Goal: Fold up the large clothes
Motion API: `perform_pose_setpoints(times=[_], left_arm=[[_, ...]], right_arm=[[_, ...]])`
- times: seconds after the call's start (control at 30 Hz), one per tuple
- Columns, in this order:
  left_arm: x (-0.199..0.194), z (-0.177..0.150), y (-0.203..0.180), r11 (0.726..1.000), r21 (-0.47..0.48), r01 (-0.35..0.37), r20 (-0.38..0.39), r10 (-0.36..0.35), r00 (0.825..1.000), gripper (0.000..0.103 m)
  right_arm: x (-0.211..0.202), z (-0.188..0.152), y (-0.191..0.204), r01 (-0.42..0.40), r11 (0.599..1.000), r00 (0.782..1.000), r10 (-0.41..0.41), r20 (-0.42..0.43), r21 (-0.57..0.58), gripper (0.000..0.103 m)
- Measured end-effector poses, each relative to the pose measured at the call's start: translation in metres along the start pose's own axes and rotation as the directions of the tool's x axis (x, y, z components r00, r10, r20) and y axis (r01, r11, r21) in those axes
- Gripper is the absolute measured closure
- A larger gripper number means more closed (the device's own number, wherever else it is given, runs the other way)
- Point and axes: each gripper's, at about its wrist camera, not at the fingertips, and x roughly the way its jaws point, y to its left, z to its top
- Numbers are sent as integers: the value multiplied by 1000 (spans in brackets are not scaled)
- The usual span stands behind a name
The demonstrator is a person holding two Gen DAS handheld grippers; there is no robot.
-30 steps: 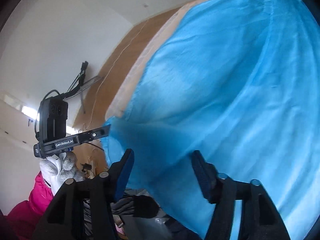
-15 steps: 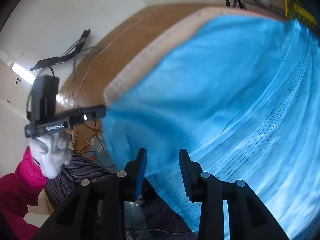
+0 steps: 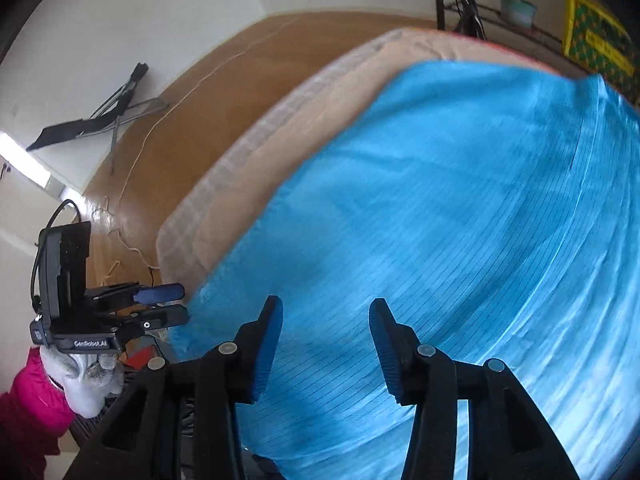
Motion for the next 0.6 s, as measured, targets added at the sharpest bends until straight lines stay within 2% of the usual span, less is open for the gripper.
perform_pose_setpoints(times=[0.07, 0.13, 0.2, 0.27, 0.47, 0.6], left_arm=[[2, 0, -1, 1000, 3, 15, -6, -15, 1000, 48], [3, 0, -4, 999, 9, 36, -17, -36, 999, 62], [5, 1, -11, 999, 24, 46, -28, -45, 999, 88], [2, 2, -18, 997, 44, 63, -17, -63, 998, 98], [-17, 3, -49, 984, 130, 121, 53, -129, 990, 101], [-20, 1, -65, 974, 176, 143, 57, -156, 986, 101]], right_arm=[[9, -2, -4, 15, 1000, 1000, -15, -7, 12, 55], [18, -4, -12, 16, 999, 1000, -16, -13, 36, 55], [27, -5, -17, 14, 998, 1000, -14, -16, 54, 55], [31, -3, -19, 13, 998, 1000, -13, 0, 60, 55], [27, 4, -19, -15, 997, 1000, 15, -1, 73, 53], [3, 20, -18, -32, 995, 998, 27, 54, 91, 47]])
